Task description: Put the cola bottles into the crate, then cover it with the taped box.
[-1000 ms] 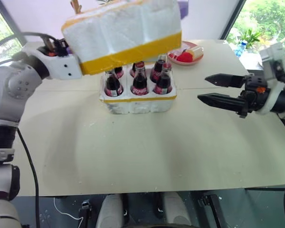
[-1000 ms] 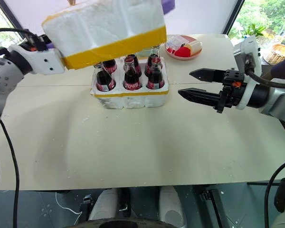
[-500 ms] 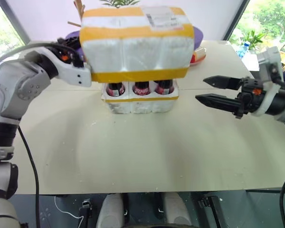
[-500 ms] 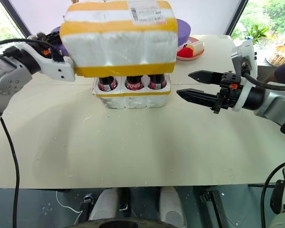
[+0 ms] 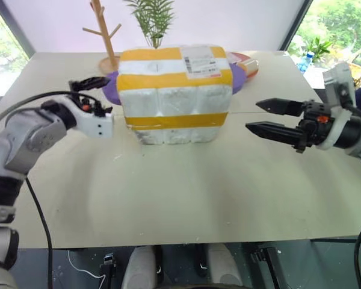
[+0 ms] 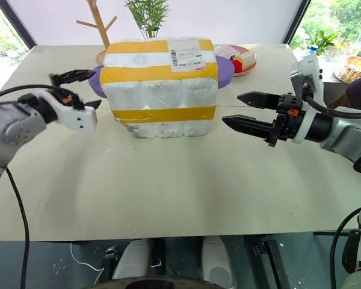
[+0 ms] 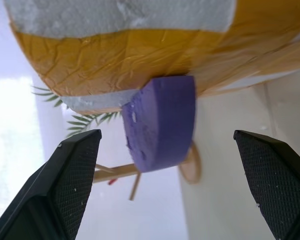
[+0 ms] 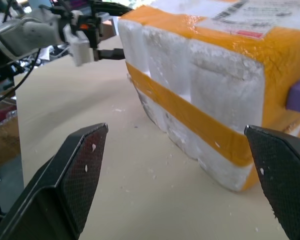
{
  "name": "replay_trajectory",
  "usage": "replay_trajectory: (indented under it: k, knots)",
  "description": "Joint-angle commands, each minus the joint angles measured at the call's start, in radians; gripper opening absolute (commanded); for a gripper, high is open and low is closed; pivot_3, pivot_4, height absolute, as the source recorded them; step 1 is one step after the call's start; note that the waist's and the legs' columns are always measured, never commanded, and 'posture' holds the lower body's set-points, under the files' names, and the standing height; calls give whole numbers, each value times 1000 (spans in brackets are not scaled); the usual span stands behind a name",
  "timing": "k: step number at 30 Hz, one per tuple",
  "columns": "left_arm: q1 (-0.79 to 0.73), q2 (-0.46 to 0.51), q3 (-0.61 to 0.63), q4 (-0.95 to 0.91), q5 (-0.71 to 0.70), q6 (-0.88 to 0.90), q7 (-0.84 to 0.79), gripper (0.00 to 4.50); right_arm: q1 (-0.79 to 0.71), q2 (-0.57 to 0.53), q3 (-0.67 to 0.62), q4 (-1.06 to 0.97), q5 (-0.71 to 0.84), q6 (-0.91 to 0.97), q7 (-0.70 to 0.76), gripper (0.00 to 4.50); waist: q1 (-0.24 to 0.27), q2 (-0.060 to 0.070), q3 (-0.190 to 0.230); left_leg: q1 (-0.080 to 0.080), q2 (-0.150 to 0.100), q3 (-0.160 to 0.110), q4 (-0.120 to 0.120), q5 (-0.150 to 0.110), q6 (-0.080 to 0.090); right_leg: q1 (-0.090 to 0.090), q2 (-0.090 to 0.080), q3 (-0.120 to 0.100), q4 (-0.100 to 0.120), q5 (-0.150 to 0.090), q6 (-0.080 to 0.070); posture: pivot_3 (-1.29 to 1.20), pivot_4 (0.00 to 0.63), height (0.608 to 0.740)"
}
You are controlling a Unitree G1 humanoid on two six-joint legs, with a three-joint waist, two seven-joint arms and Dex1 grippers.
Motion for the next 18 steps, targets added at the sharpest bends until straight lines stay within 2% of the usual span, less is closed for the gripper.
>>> replay_trajectory:
  k: [1, 3, 4, 6, 7, 8, 11, 14, 18]
  knots:
    - [140, 37, 196, -137, -327, 59, -135, 4451, 17, -21, -42, -2, -8, -19, 13, 4500, -1, 0, 0, 0, 0, 0, 0, 0, 0, 0, 0, 0, 0, 0, 0, 0, 150, 740]
    - [208, 28, 278, -190, -459, 170, -197, 4451, 28, -29, -40, 12, -23, -26, 25, 4500, -4, 0, 0, 1, 1, 0, 0, 0, 0, 0, -1, 0, 0, 0, 0, 0, 150, 740]
    - [251, 24, 334, -224, -598, 346, -252, 4451, 31, -35, -34, 28, -41, -36, 36, 4500, -1, 0, 0, 1, 1, 0, 0, 0, 0, 1, -1, 0, 0, 0, 0, 0, 150, 740]
    - [316, 32, 493, -281, -1019, 795, -338, 4451, 30, -48, -15, 67, -78, -55, 66, 4500, -6, 0, 0, 2, 0, 0, 0, 0, -1, 2, -1, 0, 0, 0, 0, 0, 150, 740]
    - [337, 53, 566, -283, -1180, 976, -392, 4451, 29, -58, -2, 89, -101, -70, 91, 4500, -10, 0, 0, 2, 0, 0, 0, 1, -1, 3, -1, 0, 0, 0, 0, 0, 150, 740]
    - [351, 72, 623, -275, -1263, 1068, -441, 4451, 26, -67, 10, 105, -122, -86, 113, 4500, -14, 0, 0, 2, 1, -1, 0, 1, -1, 3, -1, 0, 0, 0, 0, 0, 150, 740]
    - [382, 161, 708, -212, -1326, 1223, -580, 4451, -2, -84, 49, 160, -169, -122, 176, 4500, -16, 0, 0, 3, 0, -1, 0, 1, -1, 3, 0, 0, 0, -1, 1, 0, 150, 740]
    - [371, 241, 718, -156, -1303, 1251, -690, 4451, -63, -84, 96, 224, -215, -153, 228, 4500, -18, 1, 1, 3, -2, -1, 0, 1, -2, 3, 0, -1, 0, -1, 1, 0, 150, 740]
    - [355, 285, 695, -131, -1251, 1238, -747, 4451, -130, -66, 144, 277, -262, -180, 263, 4500, -17, 2, 1, 3, -2, 0, -1, 1, -2, 2, 0, 0, 0, -3, -3, 0, 150, 740]
